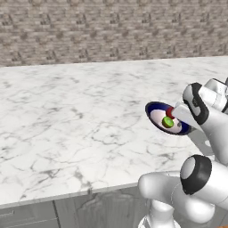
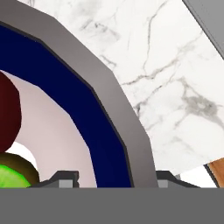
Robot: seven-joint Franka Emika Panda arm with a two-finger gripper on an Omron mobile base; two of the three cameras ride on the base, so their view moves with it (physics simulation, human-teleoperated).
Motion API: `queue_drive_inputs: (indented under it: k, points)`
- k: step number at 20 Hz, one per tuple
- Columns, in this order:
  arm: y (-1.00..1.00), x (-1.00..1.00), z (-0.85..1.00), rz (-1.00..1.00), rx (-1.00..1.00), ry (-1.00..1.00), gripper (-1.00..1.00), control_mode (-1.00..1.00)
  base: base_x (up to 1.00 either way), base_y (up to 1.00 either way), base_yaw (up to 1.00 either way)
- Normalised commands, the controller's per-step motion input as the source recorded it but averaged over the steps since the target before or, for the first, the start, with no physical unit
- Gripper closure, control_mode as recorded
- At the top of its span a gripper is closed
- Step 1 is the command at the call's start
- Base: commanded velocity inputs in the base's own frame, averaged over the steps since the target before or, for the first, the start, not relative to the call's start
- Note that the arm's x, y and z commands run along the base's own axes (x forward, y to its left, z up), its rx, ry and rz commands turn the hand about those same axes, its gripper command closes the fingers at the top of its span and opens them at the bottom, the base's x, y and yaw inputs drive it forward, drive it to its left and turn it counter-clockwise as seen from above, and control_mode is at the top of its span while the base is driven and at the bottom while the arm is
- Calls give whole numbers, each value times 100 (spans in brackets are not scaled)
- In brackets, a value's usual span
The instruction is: Dump the kiwi and tomato from the bowl so the bowl can be washed. Place the bowl in the sink after clearing the leftovers.
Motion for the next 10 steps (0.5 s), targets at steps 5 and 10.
queue_drive_inputs:
  k: [5, 10]
  points:
    - [0, 0, 0, 0, 0, 0, 100, -100, 0, 0, 0]
    - [0, 0, 0, 0, 0, 0, 100, 100, -17, -6, 0]
